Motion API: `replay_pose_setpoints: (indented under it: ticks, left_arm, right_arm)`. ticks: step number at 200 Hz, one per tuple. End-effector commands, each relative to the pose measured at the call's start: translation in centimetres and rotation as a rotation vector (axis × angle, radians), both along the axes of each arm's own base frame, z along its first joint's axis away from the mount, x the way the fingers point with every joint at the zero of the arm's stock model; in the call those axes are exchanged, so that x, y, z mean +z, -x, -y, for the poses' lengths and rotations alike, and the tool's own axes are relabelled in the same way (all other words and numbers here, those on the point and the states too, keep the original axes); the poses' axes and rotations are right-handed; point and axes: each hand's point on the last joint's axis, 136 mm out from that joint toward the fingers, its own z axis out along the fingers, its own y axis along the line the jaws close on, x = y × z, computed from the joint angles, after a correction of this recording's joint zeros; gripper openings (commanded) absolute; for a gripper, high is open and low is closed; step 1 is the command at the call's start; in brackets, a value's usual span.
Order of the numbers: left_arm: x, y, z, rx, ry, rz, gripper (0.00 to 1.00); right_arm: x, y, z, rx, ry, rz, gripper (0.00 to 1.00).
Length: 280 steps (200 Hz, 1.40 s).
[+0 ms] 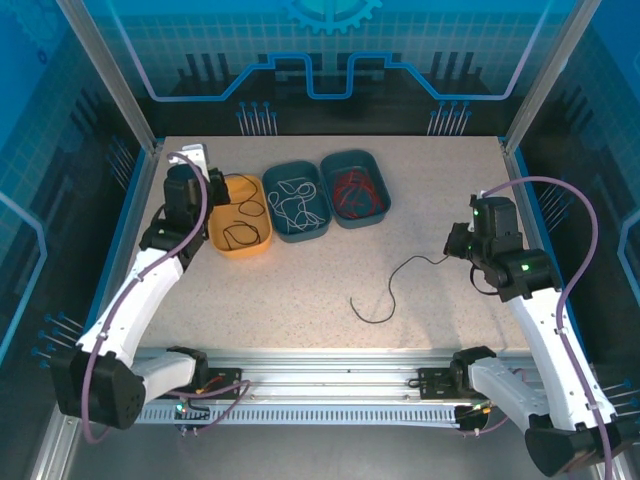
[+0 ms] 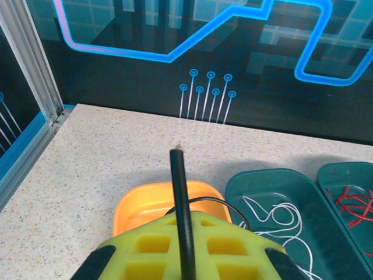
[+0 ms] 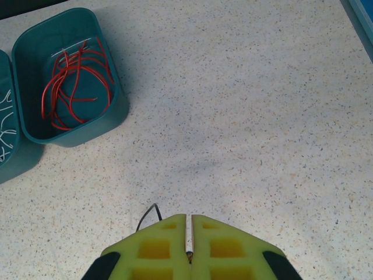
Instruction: Untangle the cables
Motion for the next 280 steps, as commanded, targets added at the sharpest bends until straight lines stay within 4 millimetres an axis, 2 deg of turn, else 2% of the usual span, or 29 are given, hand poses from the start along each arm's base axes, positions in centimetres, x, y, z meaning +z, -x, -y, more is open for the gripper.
replay_pose_setpoints:
  ticks: [1, 43, 78, 152, 264, 280]
  left_arm:
    - [1.9, -1.0, -0.4, -0.015, 0.015, 0.053, 0.00]
    - [0.7, -1.4, -1.3, 0.006, 0.004, 0.018, 0.00]
    - [-0.5, -2.0, -1.1, -0.007, 0.006, 0.014, 0.00]
    - [-4.7, -3.9, -0.4, -0.031, 0.022, -0.076, 0.00]
    - [-8.0, -3.4, -0.4, -0.028, 0.047, -0.136, 0.00]
    - [-8.7, -3.3, -0.4, -0.027, 0.050, -0.156, 0.12]
  right_arm:
    - [0.3, 0.1, 0.0, -0.012, 0.006, -0.001, 0.00]
    - [0.2, 0.1, -0.2, -0.012, 0.005, -0.002, 0.00]
    - [0.2, -0.1, -0.3, -0.008, 0.007, -0.004, 0.00]
    - [0.3, -0.1, -0.5, -0.003, 0.004, 0.001, 0.00]
    - [0.4, 0.1, -0.5, -0.002, 0.005, 0.003, 0.00]
    - [0.5, 0.2, -0.6, -0.002, 0.005, 0.005, 0.00]
